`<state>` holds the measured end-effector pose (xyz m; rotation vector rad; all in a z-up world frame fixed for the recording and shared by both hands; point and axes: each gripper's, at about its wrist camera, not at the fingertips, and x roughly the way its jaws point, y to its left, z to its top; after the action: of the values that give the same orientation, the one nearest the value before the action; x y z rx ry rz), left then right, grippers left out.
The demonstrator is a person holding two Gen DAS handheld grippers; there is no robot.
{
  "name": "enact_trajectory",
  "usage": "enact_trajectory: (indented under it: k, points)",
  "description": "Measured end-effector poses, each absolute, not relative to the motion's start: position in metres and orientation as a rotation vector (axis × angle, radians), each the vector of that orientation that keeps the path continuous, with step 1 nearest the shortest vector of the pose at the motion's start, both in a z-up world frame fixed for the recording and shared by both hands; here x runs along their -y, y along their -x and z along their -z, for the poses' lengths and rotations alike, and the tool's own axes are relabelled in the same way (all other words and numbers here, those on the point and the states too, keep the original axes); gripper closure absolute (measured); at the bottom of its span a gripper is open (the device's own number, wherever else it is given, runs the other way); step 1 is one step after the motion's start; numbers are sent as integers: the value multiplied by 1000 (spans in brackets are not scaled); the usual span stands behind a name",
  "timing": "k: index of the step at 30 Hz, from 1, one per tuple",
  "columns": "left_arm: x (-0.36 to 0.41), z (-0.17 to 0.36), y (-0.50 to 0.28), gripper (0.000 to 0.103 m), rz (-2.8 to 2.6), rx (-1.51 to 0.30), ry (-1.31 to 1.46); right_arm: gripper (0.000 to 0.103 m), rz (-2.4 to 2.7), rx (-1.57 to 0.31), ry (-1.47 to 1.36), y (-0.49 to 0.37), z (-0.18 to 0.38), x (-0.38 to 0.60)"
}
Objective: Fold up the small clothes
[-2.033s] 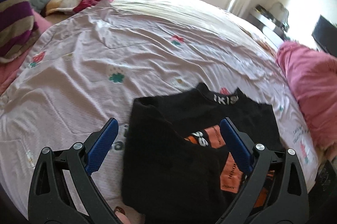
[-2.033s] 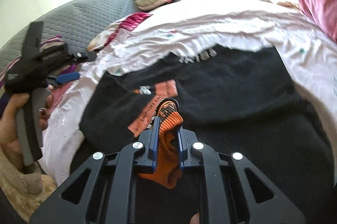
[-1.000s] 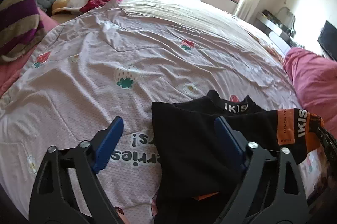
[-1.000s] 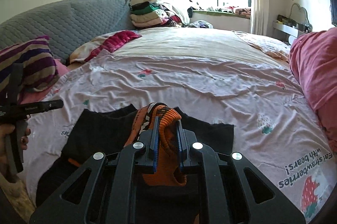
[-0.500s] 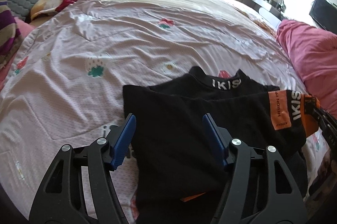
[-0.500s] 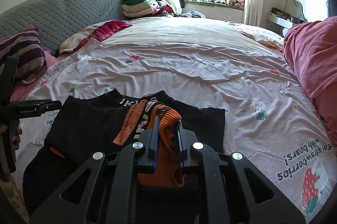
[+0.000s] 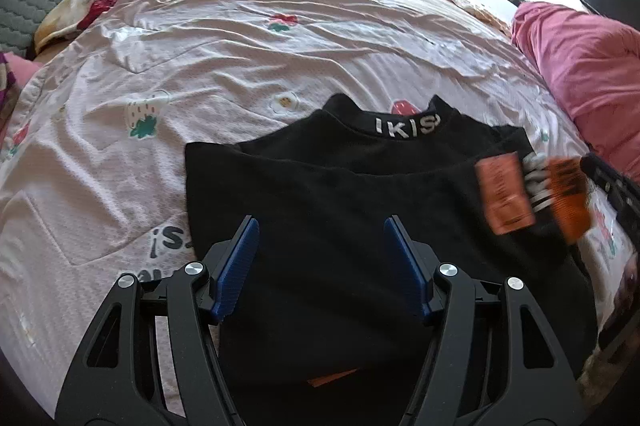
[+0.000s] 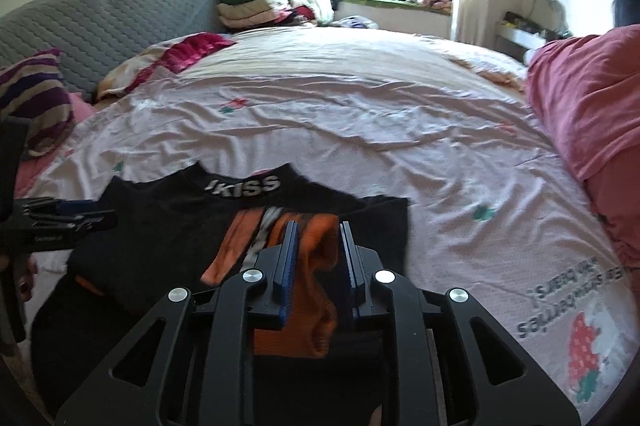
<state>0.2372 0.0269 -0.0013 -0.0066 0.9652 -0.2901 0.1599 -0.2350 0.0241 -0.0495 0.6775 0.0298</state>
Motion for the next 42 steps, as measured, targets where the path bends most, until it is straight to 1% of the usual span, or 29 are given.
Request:
enact_trajectory:
  k: [1, 5, 9, 11, 14, 21, 26, 42]
  points:
    - [-25, 3, -237, 46, 289, -972, -2, 83, -4, -676, 61, -159, -25, 238]
    - [-19, 6, -236, 46, 296, -983, -21, 71, -14, -684, 27, -158, -25, 245]
    - [-15, 8, -233, 46, 306, -987, -39, 65, -32, -696, 31, -157, -21, 243]
    - [-14, 12, -233, 46, 308, -1003, -49, 57, -60, -714, 22, -158, -18, 239]
    - [-14, 17, -233, 46, 313, -1024, -49, 53, -90, -734, 15, -158, -15, 231]
    - [-12, 22, -232, 46, 319, -1045, -60, 52, -132, -764, 41, -161, -7, 211]
    - [-12, 26, -229, 46, 324, -1051, -96, 46, -155, -787, 53, -165, -4, 202]
    - [-10, 27, -225, 45, 316, -1067, -123, 46, -207, -885, 57, -175, 21, 183]
